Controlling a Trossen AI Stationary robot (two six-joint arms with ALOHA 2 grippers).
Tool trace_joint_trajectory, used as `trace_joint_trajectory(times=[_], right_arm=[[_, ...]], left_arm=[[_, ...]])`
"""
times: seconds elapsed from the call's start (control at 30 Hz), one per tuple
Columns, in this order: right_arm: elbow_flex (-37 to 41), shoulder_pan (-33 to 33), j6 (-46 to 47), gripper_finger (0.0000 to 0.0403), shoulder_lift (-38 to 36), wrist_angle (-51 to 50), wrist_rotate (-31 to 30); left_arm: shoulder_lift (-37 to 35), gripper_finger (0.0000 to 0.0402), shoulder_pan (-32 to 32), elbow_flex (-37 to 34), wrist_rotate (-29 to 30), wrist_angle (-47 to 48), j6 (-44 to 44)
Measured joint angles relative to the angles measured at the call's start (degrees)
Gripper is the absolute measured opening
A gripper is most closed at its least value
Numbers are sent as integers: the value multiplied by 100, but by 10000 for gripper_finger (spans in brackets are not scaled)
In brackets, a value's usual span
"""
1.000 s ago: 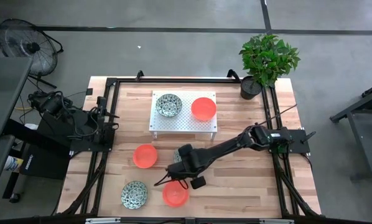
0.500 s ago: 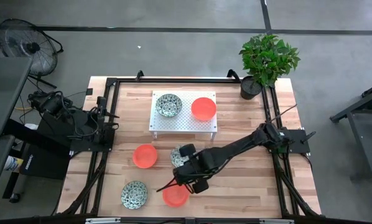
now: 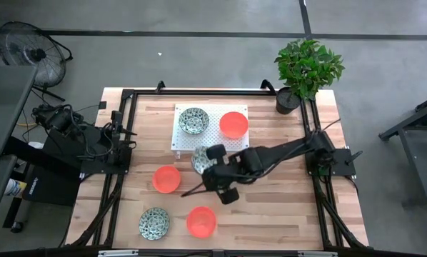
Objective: Pick & Place Mini bowls
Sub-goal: Stack the top green and white patterned bowl on top of the green and white patterned bowl on the shelf
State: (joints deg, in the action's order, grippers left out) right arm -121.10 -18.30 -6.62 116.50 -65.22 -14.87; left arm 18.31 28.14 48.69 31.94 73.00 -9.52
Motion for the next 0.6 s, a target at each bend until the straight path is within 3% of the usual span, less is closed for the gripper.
trace_joint_trajectory(times=[0.6], right_arm=[[-1241, 1324, -2467, 1, -58, -646, 185]], left_arm=[[0, 124, 0, 0, -96, -22, -55]])
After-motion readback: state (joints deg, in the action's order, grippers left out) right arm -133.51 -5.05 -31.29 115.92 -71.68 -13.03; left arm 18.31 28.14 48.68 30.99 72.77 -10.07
